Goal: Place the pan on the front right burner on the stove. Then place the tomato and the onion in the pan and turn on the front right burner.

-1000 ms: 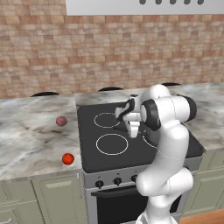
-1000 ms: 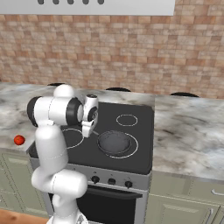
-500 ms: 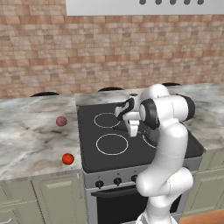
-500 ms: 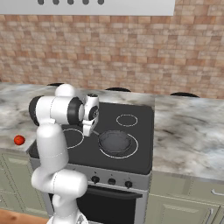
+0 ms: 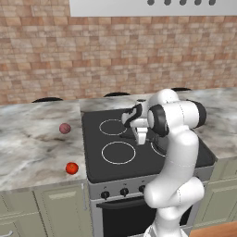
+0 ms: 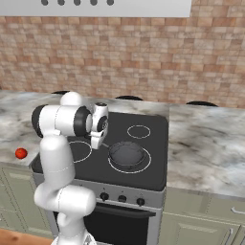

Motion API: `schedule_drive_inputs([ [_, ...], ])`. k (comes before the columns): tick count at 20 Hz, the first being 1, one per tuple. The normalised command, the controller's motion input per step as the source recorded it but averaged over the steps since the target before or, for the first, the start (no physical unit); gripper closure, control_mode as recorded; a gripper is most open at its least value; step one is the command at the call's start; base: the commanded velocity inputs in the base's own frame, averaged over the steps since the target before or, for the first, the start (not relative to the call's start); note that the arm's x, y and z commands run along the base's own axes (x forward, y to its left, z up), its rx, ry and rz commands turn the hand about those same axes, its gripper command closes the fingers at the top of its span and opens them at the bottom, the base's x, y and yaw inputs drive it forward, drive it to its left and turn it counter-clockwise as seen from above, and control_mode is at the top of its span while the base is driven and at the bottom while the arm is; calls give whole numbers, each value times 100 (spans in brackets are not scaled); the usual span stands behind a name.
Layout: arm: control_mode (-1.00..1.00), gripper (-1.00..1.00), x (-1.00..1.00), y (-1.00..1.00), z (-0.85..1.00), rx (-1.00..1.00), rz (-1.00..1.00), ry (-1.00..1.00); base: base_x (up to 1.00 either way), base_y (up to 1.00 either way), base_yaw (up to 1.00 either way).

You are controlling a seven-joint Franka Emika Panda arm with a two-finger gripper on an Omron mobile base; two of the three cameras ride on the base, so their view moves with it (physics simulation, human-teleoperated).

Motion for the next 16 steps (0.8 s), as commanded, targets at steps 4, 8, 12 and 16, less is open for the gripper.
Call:
schedule_drive_inputs([
  [4,-100,-100,0,-6,-28,-2,0,0,0,0,0],
  [8,-100,-100,0,-13,-28,0,0,0,0,0,0],
  [12,-100,-100,0,-21,-26,0,0,0,0,0,0],
  [16,-100,-100,0,-25,-25,0,0,0,0,0,0],
])
